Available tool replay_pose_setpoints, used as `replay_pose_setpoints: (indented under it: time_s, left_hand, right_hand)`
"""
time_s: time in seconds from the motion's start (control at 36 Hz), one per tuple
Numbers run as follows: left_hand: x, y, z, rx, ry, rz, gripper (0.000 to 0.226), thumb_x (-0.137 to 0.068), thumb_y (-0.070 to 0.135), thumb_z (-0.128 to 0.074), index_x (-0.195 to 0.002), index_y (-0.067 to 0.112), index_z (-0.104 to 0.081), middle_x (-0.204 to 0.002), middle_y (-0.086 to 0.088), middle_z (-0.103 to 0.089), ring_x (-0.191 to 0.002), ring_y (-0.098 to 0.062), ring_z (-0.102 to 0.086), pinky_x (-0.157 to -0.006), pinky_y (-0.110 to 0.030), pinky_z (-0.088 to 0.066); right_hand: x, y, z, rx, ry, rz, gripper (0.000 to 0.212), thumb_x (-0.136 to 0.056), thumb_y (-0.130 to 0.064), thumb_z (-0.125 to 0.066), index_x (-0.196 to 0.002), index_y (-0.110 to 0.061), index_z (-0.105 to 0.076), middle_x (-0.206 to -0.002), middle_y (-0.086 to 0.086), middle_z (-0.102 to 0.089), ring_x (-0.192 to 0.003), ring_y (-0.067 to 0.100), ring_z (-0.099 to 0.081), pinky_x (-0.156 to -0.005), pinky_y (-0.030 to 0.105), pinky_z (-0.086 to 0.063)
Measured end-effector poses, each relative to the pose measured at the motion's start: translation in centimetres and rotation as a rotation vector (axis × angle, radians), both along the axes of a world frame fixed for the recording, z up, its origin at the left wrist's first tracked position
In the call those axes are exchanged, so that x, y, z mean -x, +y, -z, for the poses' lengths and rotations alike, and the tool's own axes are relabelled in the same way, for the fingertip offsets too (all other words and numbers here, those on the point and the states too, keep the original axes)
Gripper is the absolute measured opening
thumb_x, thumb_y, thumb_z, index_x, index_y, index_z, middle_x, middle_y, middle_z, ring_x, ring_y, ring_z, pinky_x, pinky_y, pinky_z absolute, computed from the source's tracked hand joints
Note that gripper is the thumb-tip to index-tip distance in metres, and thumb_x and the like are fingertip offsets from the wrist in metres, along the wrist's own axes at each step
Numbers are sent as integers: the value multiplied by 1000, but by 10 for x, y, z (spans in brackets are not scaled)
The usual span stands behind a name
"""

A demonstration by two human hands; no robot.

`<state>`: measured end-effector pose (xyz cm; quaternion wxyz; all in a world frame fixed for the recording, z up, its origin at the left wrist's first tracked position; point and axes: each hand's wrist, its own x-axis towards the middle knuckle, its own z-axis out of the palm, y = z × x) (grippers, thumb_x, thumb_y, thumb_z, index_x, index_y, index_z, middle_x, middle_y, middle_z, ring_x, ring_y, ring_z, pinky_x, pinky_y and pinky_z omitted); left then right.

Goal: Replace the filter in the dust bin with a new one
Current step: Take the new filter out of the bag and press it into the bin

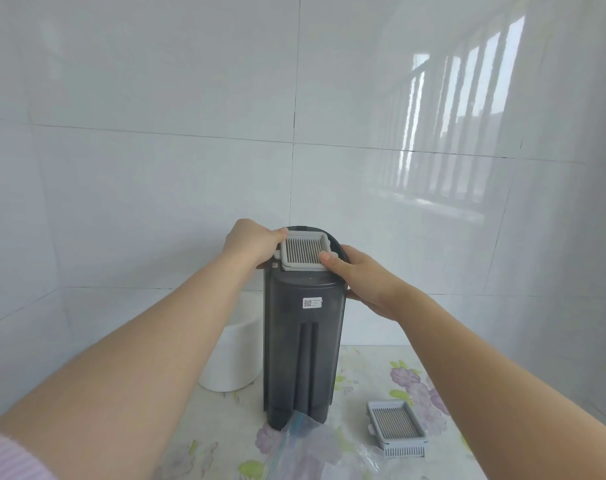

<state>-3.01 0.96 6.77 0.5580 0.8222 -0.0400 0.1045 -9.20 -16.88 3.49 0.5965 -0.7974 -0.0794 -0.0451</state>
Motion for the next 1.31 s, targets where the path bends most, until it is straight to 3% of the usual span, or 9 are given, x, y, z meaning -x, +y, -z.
replay_pose_setpoints:
  time_s: [0.17,0.31,0.42,0.67,0.75,0.92,1.08,1.2,1.31]
  left_hand:
    - [-3,-1,1,2,0,-35,39,-81,31,-74,-98,-4,-73,-93,-17,-75,-84,-34,-73,-83,-44,-59]
    - [-3,-1,5,-22,-41,-34,17,-82,32,-72,-82,15,-71,-93,-16,-76,-89,-32,-73,-87,-42,-58]
    - [-1,3,7,-40,-48,47,20,-87,37,-66,-75,21,-68,-90,-9,-71,-91,-29,-68,-95,-42,-53]
    - [9,13,17,133,57,283,29,-74,49,-73,-81,20,-75,-78,2,-70,-76,-18,-64,-99,-40,-52]
    - [11,15,24,79,72,355,29,-78,42,-74,-96,20,-75,-94,4,-77,-90,-16,-71,-98,-37,-52]
    - [11,22,33,40,81,408,65,-54,53,-81,-111,22,-70,-105,6,-76,-100,-13,-71,-100,-37,-50]
    - [9,21,31,47,65,416,47,-68,39,-83,-108,17,-71,-105,0,-76,-99,-16,-71,-101,-39,-51]
    - [12,22,33,40,52,414,68,-50,56,-80,-109,23,-71,-106,3,-76,-101,-14,-71,-102,-38,-49]
    - [17,22,38,13,2,399,67,-56,69,-71,-111,32,-68,-111,8,-73,-104,-10,-68,-102,-37,-49]
  right_hand:
    - [-1,-1,0,-6,3,9,40,-100,-32,-54,-136,-16,-54,-130,2,-66,-117,19,-64,-94,32,-55]
    - [-1,-1,-1,-17,2,10,38,-100,-30,-55,-135,-15,-55,-128,2,-67,-117,19,-65,-91,30,-56]
    - [0,-1,-2,-8,18,16,39,-99,-33,-54,-134,-16,-55,-128,2,-67,-115,18,-66,-88,30,-57]
    - [-6,7,-14,58,98,165,54,-96,-58,-44,-124,-16,-64,-119,4,-70,-108,21,-67,-83,34,-56]
    - [-12,10,-14,86,91,225,54,-97,-56,-43,-120,-12,-65,-119,10,-70,-99,23,-68,-83,36,-56]
    - [-21,12,-10,91,50,283,49,-97,-47,-49,-116,-5,-67,-113,14,-72,-84,23,-65,-82,39,-58]
    - [-29,11,-8,106,14,326,56,-96,-42,-51,-119,9,-60,-90,9,-57,-78,21,-55,-72,34,-50]
    - [-28,11,-7,88,13,322,58,-95,-45,-52,-119,7,-61,-91,11,-62,-79,21,-56,-78,39,-55]
    - [-18,10,-6,63,43,287,54,-96,-52,-49,-117,-6,-67,-120,16,-69,-86,20,-62,-90,41,-55]
